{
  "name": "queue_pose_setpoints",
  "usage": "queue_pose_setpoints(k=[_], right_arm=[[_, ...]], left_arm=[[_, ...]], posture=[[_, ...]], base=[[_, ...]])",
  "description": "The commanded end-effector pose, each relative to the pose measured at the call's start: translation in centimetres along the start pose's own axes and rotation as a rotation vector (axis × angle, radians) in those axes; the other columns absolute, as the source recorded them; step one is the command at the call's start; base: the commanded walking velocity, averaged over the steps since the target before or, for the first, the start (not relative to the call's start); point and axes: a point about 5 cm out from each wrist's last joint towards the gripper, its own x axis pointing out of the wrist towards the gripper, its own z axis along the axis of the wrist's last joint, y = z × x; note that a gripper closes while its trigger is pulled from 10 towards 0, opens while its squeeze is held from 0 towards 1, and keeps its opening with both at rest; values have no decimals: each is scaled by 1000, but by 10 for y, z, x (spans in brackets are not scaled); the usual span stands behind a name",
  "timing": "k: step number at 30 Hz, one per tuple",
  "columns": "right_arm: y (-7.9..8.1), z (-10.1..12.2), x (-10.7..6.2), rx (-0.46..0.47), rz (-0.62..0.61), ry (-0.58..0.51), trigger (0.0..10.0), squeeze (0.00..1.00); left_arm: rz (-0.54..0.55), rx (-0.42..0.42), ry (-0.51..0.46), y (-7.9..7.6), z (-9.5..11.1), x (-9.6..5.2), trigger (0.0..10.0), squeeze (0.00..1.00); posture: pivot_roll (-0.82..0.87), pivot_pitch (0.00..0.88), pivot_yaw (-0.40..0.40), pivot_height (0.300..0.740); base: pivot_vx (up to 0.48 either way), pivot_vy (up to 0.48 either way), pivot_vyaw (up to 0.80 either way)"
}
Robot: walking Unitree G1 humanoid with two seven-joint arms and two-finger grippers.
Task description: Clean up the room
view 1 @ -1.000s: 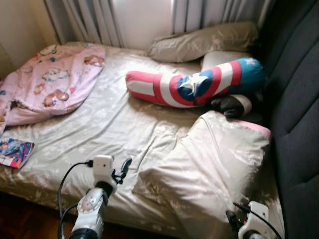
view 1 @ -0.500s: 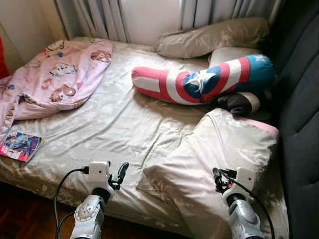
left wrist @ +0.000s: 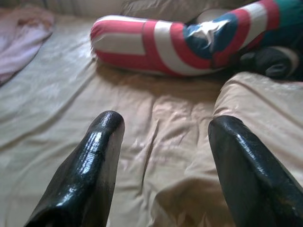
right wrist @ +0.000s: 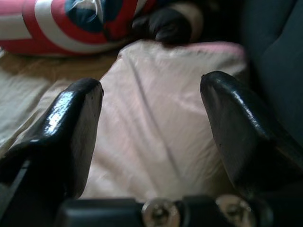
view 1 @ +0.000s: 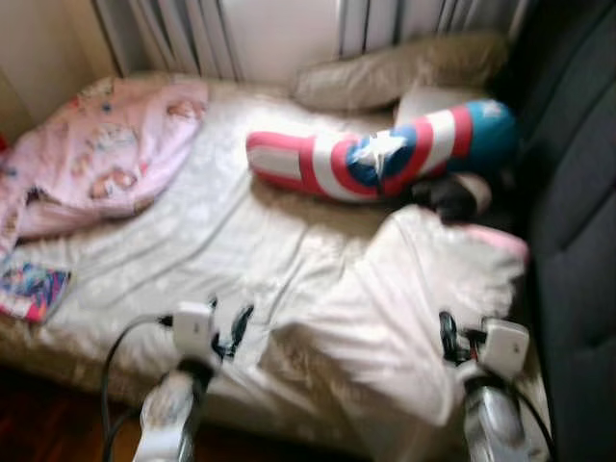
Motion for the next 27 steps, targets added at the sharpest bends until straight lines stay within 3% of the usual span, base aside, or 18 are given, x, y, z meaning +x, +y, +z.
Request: queue_pose_setpoints(k=[1, 4, 8, 18, 27], right_arm=[[4, 5, 0, -14, 34, -11, 10000, 0], [6, 6, 0, -14, 38, -13, 10000, 0], [9, 7, 2, 17, -2, -5, 10000, 0], [18, 6, -4, 29, 28, 26, 10000, 0], [22, 5, -1, 49, 45, 62, 10000, 0]], left_arm=[[-4, 29, -17, -1, 6, 3, 10000, 0], [4, 26, -16, 0, 8, 4, 10000, 0], [9, 5, -9, -4, 11, 10, 10000, 0], [-4, 0, -5, -9, 13, 10, 10000, 0], [-33, -3, 20, -16, 10, 9, 10000, 0]], posture=[[43, 46, -10, 740], [41, 43, -12, 740], [37, 28, -11, 740], [36, 8, -17, 740], [36, 8, -19, 740]], base=[[0, 0, -738], [0, 0, -742], [0, 480, -739], [0, 0, -739], [0, 0, 0]])
